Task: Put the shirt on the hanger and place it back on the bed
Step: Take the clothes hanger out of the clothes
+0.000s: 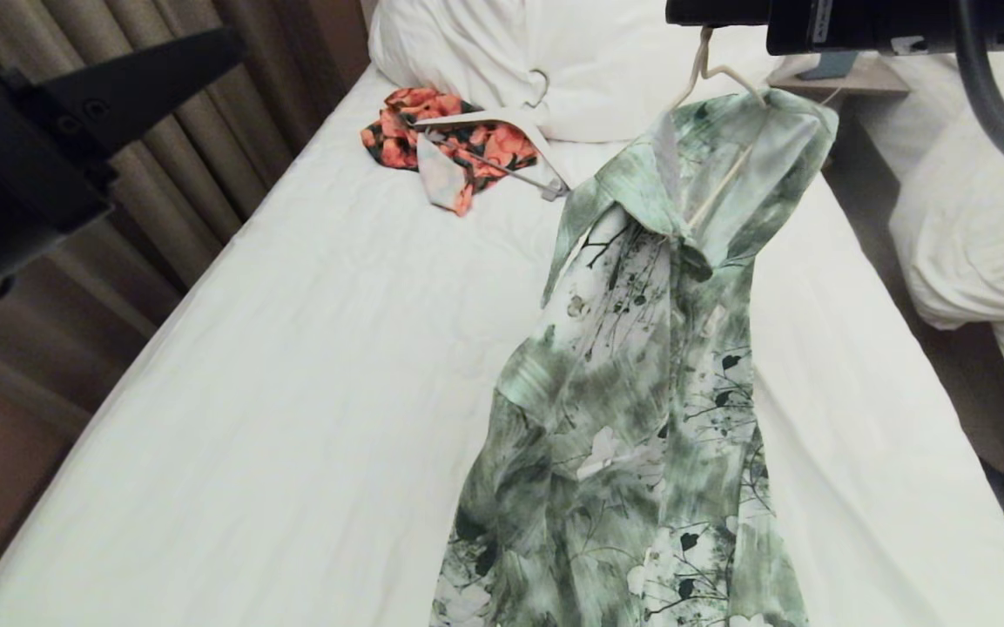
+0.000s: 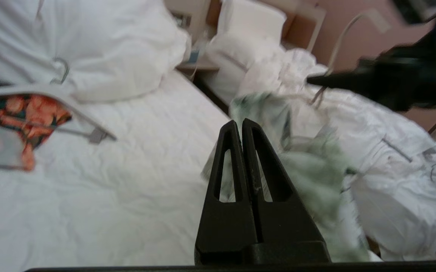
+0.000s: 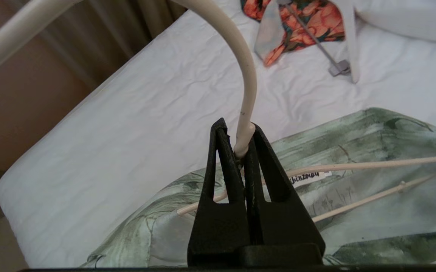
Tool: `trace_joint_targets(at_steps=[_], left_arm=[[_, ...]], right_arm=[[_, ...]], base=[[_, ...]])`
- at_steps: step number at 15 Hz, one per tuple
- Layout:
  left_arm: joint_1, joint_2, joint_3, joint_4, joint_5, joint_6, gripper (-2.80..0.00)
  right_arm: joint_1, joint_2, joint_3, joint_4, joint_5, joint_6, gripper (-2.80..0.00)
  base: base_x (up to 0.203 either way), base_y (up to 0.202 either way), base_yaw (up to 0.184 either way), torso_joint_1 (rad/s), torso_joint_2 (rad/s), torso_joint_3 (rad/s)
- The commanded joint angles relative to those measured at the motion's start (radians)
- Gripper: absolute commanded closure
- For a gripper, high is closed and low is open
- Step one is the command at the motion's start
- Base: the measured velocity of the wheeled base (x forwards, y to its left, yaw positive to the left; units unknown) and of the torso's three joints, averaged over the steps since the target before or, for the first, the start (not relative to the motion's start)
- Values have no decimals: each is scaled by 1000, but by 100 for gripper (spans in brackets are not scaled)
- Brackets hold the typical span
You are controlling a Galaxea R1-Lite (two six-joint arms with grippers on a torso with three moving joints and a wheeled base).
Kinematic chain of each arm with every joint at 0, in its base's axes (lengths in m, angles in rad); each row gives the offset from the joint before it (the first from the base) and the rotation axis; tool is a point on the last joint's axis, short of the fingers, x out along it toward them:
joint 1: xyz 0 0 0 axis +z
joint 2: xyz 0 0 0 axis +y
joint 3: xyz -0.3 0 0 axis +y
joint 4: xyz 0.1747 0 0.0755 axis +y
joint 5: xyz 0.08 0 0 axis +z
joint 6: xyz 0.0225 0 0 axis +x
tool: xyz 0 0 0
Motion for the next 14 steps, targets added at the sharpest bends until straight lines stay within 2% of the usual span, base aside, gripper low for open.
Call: trace_joint_targets(at_steps=[1, 3, 6, 11, 14], left_arm=[[14, 6, -32, 65, 0, 0, 0], [43, 22, -66, 126, 6, 1, 0], [80, 27, -114, 225, 28, 1, 0], [83, 27, -114, 225, 28, 2, 0], [83, 29, -114, 225, 28, 3, 0]], right_arm=[[-14, -6, 1, 2, -2, 0, 0], [-34, -13, 9, 2, -10, 0, 0], [-44, -23, 24, 2, -66, -2, 0], [-65, -25, 22, -9, -78, -60, 0], [-66, -19, 22, -81, -92, -85, 0]], base=[[0, 0, 0, 101, -460, -330], [0, 0, 0, 124, -478, -360], [0, 0, 0, 149, -506, -361], [0, 0, 0, 182, -543, -364], [0, 0, 0, 220, -578, -368]])
